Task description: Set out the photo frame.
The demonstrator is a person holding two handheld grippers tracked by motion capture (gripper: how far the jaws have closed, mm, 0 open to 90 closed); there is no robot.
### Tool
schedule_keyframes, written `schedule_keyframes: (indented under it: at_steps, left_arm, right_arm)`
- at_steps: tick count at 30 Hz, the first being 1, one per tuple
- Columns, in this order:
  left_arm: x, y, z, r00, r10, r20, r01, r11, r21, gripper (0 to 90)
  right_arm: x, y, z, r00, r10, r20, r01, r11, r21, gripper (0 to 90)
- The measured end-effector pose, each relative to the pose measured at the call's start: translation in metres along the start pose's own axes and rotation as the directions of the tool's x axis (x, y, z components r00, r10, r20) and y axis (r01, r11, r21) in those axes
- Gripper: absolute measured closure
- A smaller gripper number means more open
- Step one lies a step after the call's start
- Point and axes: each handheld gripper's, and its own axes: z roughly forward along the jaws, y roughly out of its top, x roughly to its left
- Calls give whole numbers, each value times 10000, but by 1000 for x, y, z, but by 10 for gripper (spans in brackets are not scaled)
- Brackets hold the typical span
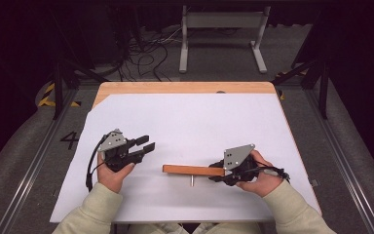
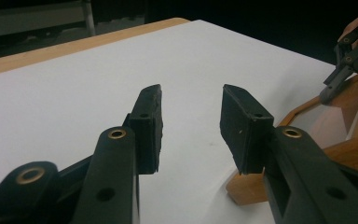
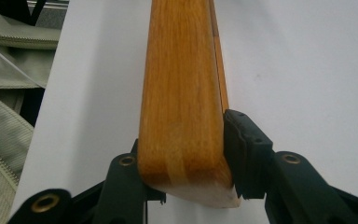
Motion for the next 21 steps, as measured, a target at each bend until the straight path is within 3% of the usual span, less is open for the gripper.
schedule_keyframes:
  at_steps: [6, 9, 12, 21]
  left_arm:
    - [0, 0, 1, 10000, 58, -4, -58, 10000, -13, 593]
    - [-1, 0, 0, 10000, -25, 20, 25, 10000, 14, 593]
    - [0, 0, -1, 10000, 2, 0, -2, 10000, 6, 593]
    - [2, 0, -1, 9999, 46, -154, -47, 10000, -60, 593]
  right_arm:
    - [0, -1, -1, 9998, 182, 24, -182, 9998, -81, 597]
    - [-1, -3, -3, 9986, 516, 127, -515, 9986, -120, 551]
    - [-2, -10, -8, 9900, 1396, 192, -1391, 9899, -277, 529]
    - [7, -27, -24, 9722, 2260, 606, -2234, 9736, -457, 600]
